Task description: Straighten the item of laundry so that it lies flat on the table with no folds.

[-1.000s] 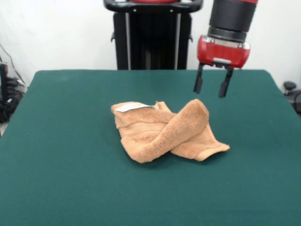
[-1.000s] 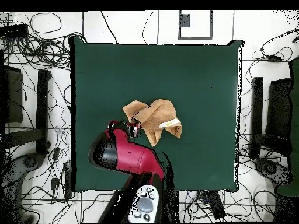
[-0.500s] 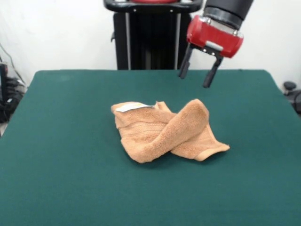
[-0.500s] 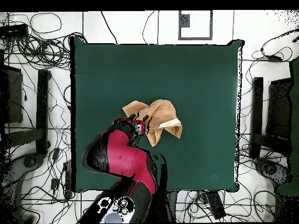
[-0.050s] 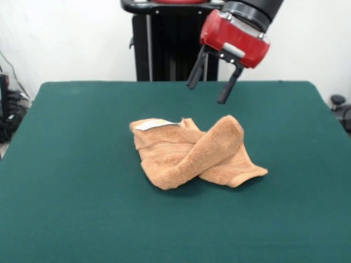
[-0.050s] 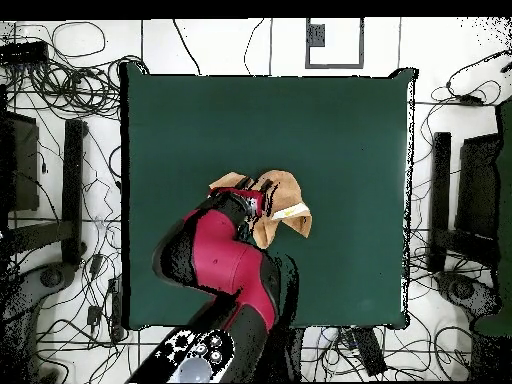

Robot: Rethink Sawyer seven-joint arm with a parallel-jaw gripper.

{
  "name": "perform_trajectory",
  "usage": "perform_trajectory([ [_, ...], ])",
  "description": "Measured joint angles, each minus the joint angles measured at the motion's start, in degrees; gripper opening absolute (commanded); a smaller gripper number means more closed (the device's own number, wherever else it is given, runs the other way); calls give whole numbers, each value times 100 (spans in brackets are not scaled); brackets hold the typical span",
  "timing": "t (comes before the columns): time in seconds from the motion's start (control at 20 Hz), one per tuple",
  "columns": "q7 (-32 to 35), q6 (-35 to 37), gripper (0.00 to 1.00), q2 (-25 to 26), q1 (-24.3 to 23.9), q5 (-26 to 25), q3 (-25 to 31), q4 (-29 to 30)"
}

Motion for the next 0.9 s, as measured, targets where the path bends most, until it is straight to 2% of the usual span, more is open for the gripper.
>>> perform_trajectory([
  [0.45,0,-143,100,43,-1048,-211,673,-36],
  [0.9,0,-212,100,65,-1610,-244,1579,-20],
])
